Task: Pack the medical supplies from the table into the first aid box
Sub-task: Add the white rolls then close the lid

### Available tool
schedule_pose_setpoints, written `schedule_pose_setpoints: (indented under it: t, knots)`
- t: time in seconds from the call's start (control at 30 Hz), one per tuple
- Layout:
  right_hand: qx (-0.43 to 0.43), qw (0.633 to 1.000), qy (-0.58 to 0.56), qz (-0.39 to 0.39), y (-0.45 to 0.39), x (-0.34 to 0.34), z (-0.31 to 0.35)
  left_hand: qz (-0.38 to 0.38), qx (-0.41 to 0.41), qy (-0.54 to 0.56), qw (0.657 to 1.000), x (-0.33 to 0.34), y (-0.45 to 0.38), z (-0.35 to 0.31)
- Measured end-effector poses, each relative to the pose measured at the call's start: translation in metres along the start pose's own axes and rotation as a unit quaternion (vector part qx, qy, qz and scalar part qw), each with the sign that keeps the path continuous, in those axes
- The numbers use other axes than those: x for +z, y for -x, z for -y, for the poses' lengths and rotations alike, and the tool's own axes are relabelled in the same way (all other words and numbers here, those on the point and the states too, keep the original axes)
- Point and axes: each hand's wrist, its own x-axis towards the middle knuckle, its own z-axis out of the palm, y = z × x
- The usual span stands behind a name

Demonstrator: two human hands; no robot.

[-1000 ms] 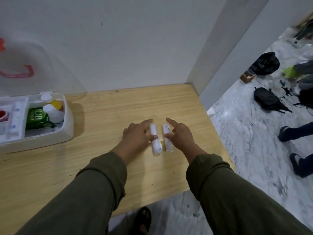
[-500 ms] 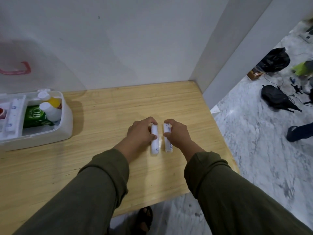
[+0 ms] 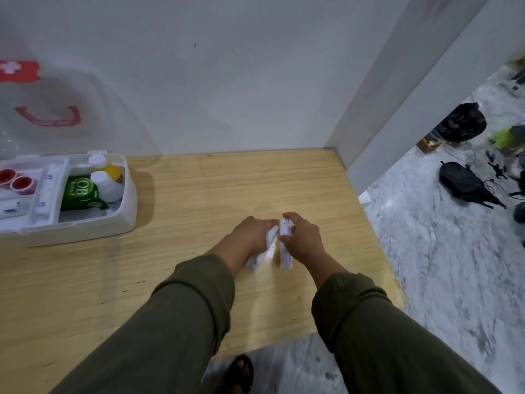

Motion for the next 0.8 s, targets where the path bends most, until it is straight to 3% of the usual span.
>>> schedule_pose_setpoints:
  t: [0.13, 0.3, 0.47, 0.8]
  knots:
    - [-0.006, 1.000, 0.016, 0.006, 0.001, 0.001, 0.001, -0.042, -0.033, 0.127, 0.991, 0.003, 0.003, 0.011]
    - [0.002, 1.000, -0.014, -0.014, 0.001, 0.001, 0.001, -0.093, -0.015, 0.233, 0.968, 0.008, 0.015, 0.023]
    - [-0.017, 0.998, -0.056, -0.038, 0.003, -0.002, 0.018, -0.167, -0.005, 0.339, 0.926, -0.001, 0.039, 0.041]
    - [-0.168, 0.972, -0.150, -0.066, 0.020, -0.007, 0.147, -0.375, 0.012, 0.308, 0.874, -0.090, 0.119, 0.105]
